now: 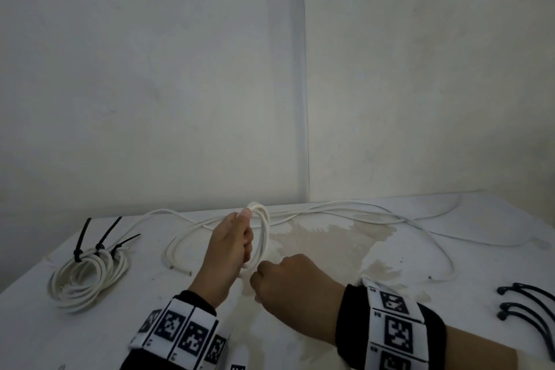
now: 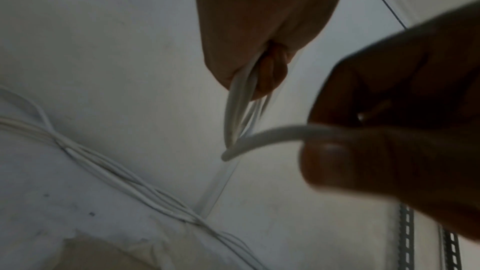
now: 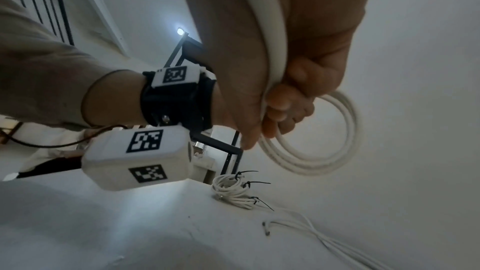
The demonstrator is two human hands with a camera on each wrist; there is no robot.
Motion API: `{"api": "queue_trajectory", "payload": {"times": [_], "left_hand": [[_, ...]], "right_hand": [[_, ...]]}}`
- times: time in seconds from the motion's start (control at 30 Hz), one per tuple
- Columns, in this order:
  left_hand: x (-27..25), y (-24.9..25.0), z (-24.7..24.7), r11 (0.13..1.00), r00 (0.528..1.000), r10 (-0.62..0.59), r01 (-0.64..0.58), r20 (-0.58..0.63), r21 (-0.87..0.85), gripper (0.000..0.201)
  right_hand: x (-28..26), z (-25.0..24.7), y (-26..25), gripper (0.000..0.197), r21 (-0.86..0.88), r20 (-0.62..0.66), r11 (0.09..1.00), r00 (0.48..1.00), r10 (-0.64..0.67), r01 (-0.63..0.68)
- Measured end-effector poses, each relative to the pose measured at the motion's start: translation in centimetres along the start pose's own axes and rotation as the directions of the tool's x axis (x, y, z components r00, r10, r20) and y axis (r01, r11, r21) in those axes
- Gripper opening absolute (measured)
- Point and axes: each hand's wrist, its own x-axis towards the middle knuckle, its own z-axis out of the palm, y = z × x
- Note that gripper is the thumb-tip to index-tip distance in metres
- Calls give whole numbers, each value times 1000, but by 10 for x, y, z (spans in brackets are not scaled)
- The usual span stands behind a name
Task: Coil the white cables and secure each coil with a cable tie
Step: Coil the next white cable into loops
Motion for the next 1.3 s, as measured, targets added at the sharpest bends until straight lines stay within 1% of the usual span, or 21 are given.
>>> {"api": "queue_trajectory", "payload": {"times": [0.07,0.13,0.17,0.23,0.3,0.37,0.43,0.53,0.6,0.63,0.7,0.77,0.8,0.87,0.93,1.0,1.07,1.17,1.23,1.27,1.3], "left_hand": [[3,3,-5,999,1000,5,-6,-25,-45,40],[7,6,-13,992,999,9,-16,-53,-128,37],[8,7,-15,987,998,12,-21,-57,-161,36],[9,9,-18,979,999,17,-25,-43,-202,34],[9,10,-21,972,1000,2,-4,-9,-235,32],[8,10,-26,969,999,-24,31,33,-245,33],[7,9,-33,965,996,-70,83,62,-250,35],[3,6,-38,955,987,-118,143,110,-259,36],[-1,4,-35,959,978,-129,164,161,-229,35],[-2,4,-32,963,973,-134,173,187,-208,35],[-5,4,-26,965,962,-143,188,233,-184,34],[-6,6,-21,956,952,-149,207,266,-207,35],[-6,8,-21,950,950,-149,215,275,-228,35],[-6,11,-21,935,948,-148,227,281,-272,35],[-6,13,-24,920,945,-149,240,291,-310,34],[-7,14,-25,904,937,-155,262,314,-338,34],[-9,16,-23,894,926,-161,284,342,-347,33],[-15,20,-19,895,914,-146,285,379,-343,29],[-16,22,-19,896,917,-135,275,376,-348,29],[-15,23,-19,899,921,-133,267,365,-347,30],[-14,22,-20,904,927,-134,259,350,-340,31]], "right_hand": [[-4,-5,5,24,132,50,991,999,-22,16],[-8,0,12,21,224,15,974,1000,-22,19],[-10,1,12,17,259,16,965,999,-43,37],[-12,5,12,18,264,64,964,998,-29,11],[-11,12,19,25,215,112,975,993,36,-59],[-8,23,34,31,224,142,961,981,131,-161],[-6,33,51,33,295,155,916,959,236,-273],[-4,49,69,20,390,175,838,924,340,-382],[-2,57,72,38,473,212,779,911,354,-413],[-1,60,72,49,524,211,749,913,348,-406],[4,59,68,58,605,106,723,934,341,-333],[11,55,64,52,695,-67,691,939,338,-199],[13,52,63,46,747,-137,651,929,345,-132],[16,50,63,31,844,-215,536,899,381,-25],[16,50,63,25,887,-239,462,883,404,29],[16,50,61,32,897,-242,441,882,404,44],[17,50,59,38,892,-271,449,861,430,57],[21,48,61,33,883,-323,463,810,489,72],[23,48,65,31,855,-359,512,802,477,79],[23,47,66,28,852,-361,518,806,470,79],[22,45,69,22,866,-347,493,812,469,85]]}}
